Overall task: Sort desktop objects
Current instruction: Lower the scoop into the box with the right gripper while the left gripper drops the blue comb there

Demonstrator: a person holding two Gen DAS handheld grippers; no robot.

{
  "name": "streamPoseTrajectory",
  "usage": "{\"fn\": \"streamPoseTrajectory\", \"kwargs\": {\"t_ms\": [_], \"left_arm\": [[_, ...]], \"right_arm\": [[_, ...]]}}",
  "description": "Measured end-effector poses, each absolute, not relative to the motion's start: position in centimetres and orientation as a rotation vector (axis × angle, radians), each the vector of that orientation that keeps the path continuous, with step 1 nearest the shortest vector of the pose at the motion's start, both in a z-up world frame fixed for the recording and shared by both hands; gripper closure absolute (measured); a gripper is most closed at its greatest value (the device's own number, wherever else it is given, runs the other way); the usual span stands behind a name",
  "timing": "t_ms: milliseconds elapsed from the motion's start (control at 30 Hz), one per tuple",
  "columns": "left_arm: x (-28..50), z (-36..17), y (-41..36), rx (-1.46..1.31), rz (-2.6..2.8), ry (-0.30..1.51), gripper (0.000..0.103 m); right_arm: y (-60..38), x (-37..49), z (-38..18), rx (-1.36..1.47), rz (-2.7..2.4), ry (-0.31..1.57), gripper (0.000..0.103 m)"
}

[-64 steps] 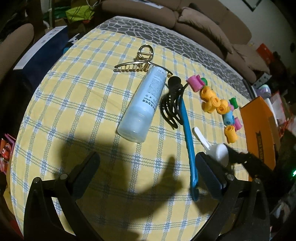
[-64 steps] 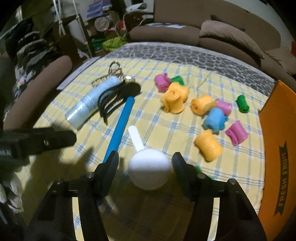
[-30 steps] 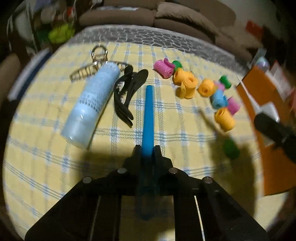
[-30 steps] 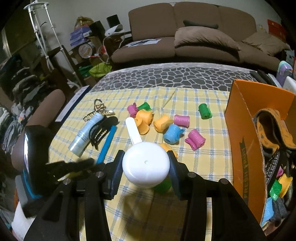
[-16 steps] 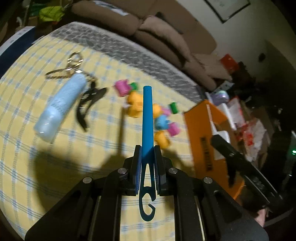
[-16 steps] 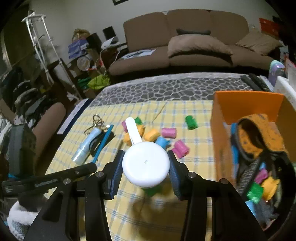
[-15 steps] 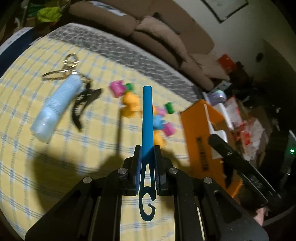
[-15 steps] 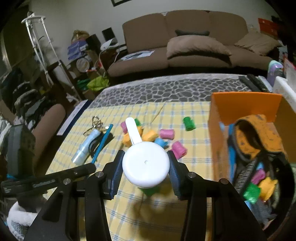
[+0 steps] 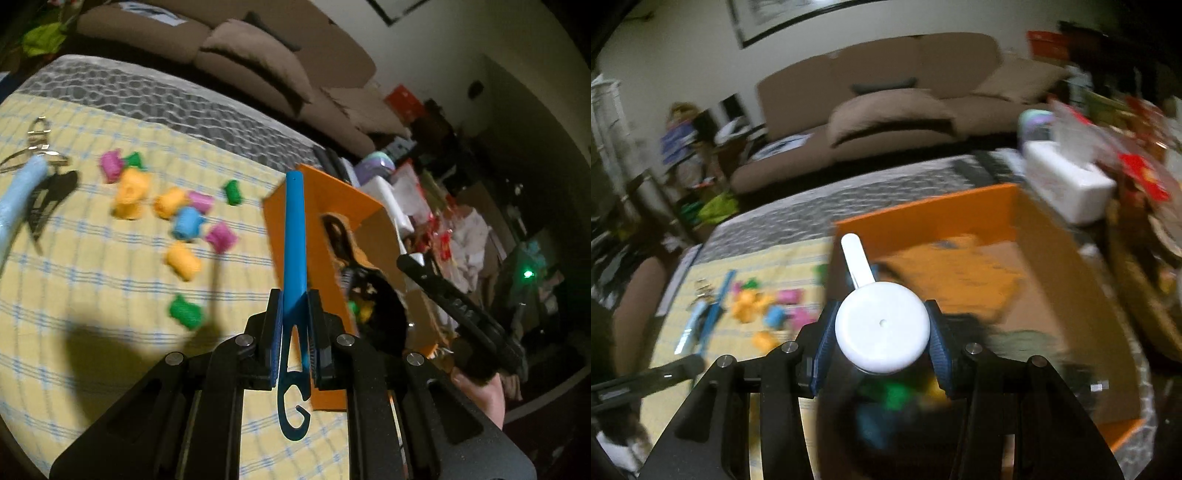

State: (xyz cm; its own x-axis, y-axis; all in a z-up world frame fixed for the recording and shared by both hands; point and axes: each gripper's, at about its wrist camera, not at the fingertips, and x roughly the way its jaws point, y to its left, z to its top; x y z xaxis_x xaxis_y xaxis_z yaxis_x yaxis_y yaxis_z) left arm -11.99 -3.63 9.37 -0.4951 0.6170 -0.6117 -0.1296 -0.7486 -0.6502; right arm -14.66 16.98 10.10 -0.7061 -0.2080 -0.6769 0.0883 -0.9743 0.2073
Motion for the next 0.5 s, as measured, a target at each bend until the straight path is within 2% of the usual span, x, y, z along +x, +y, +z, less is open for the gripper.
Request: {"fn": "streamPoseTrajectory", "kwargs": {"t_ms": [200,500], "left_arm": [[-13.2,10.1,2.0,-1.244,2.198,-0.700,0.091],[-15.0,11.4,9.0,-1.250,2.152,-0.641,0.091]], "right_arm": [[23.9,-14.8,9.0,1.198,-2.847,-0.293,0.057],[27.7,-15.3,6.5,1.303,-2.866,-0.332,0.056]]}}
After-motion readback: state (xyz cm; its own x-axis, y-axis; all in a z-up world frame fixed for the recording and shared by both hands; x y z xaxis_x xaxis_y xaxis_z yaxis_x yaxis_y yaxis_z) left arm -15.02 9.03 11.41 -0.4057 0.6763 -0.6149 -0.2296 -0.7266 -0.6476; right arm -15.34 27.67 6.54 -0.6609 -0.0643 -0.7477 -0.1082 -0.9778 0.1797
